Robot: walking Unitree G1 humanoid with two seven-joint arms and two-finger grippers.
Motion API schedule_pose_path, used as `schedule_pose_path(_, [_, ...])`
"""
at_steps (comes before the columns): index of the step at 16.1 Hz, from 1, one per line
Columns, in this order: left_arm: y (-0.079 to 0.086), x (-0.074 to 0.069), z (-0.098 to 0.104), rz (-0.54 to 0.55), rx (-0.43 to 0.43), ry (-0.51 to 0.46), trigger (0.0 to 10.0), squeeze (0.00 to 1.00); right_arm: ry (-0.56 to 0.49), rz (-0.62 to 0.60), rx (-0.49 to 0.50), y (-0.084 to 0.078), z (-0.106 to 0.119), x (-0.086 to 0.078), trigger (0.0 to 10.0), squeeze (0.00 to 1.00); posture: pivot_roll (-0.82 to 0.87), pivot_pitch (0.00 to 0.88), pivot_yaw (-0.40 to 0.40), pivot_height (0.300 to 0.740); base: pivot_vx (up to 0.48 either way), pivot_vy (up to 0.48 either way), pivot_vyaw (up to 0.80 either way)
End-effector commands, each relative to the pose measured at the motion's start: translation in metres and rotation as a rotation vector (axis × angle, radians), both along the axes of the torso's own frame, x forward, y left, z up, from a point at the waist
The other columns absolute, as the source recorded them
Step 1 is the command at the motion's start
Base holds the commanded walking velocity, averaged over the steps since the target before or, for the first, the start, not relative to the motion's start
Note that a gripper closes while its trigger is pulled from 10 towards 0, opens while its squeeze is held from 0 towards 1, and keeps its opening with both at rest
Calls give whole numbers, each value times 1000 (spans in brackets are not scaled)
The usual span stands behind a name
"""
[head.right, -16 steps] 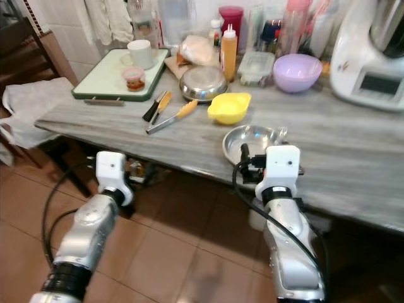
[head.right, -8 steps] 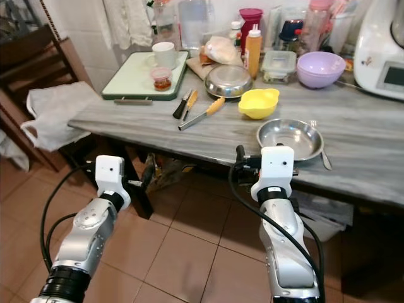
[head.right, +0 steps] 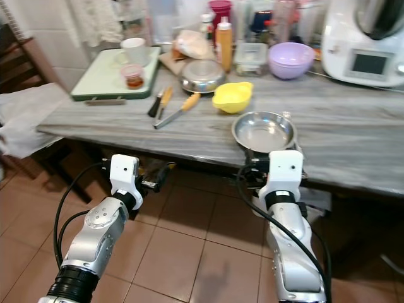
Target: Setting the table
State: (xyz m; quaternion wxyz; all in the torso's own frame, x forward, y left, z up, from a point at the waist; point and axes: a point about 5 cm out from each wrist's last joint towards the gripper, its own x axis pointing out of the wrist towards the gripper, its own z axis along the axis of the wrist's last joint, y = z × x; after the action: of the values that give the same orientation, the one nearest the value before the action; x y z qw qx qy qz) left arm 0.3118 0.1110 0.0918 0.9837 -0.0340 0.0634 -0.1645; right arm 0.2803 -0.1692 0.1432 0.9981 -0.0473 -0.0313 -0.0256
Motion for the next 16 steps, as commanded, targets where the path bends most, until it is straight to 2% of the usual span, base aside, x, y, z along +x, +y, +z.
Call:
schedule_pose_path(1, [2,0,1,-11,1,5,10000,0,-9,3,9,3,2,1,10000,0,-180,36,106,740,0,0,0])
schedule_pose_path(5, [1,-1,2,-4,10,5,10000,0,-3,3,13,4,-1,-2,10000,0,-181,36,107,740,0,0,0])
schedule_pose_path(9, [1,0,4,14,17,-5,10000,0,5,5,16,2,-2,-3,10000,0,-184,35,102,740,-293,0,0])
schedule_pose_path(13, [14,-9,7,49,19,-19,10000,0,26,19,19,-4,-9,-17,10000,0,-186,35,101,740,-368,0,0])
schedule_pose_path(15, [29,-22,-10,77,57,28,10000,0,84,-6,28,-16,-24,-36,10000,0,-182,38,97,740,-362,0,0])
schedule_pose_path(16, [32,-23,-11,85,64,34,10000,0,97,-12,24,-19,-28,-41,10000,0,-183,39,98,740,-360,0,0])
